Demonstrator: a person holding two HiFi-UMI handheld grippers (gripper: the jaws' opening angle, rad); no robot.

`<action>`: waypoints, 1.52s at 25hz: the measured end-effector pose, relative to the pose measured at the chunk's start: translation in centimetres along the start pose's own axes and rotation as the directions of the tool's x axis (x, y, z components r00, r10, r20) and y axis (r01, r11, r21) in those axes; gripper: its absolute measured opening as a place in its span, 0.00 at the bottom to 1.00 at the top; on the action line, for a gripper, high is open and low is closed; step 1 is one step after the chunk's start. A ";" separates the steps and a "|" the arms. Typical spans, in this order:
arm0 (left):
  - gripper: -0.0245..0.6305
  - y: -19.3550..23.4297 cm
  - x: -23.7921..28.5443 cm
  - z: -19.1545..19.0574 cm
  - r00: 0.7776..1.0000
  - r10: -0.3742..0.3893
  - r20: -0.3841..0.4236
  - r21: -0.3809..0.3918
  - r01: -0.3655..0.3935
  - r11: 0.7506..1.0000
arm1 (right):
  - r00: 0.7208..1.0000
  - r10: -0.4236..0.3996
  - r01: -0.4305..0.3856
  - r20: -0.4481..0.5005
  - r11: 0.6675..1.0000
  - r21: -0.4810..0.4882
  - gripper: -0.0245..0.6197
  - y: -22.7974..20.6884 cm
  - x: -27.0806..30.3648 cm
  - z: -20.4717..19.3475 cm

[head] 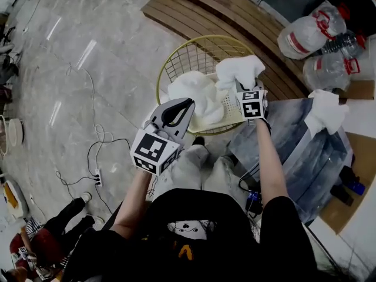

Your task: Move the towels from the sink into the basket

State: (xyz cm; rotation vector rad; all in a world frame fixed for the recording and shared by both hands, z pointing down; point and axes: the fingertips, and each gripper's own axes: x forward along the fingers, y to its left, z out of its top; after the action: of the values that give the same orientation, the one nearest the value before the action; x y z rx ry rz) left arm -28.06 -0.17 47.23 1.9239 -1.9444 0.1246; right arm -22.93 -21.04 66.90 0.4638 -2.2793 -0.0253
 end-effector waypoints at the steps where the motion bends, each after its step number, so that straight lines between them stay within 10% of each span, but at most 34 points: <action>1: 0.06 0.4 0.3 -0.1 1.000 0.006 -0.007 -0.002 -0.006 1.000 | 0.999 0.012 -0.012 -0.048 1.000 -0.003 0.24 0.2 1.4 -1.7; 14: 0.06 2.1 3.2 -1.8 0.996 0.037 -0.082 0.006 -0.037 0.999 | 0.940 0.136 -0.083 -0.313 0.981 0.176 0.45 1.9 10.3 -12.4; 25: 0.06 -0.3 4.7 -0.2 0.998 -0.023 -0.062 0.022 0.024 0.999 | 0.979 0.134 -0.110 -0.151 0.981 0.157 0.53 2.0 2.2 -7.1; 38: 0.06 -9.4 7.5 2.8 0.975 -0.218 -0.028 0.086 0.220 0.972 | 0.987 0.019 -0.052 0.157 0.976 0.209 0.39 -0.5 -16.4 -1.2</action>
State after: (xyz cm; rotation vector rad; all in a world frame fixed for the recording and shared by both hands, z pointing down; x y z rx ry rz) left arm -19.24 -8.60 45.24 2.1722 -1.7265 0.1682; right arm -11.74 -15.78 56.03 0.5479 -2.4549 0.2101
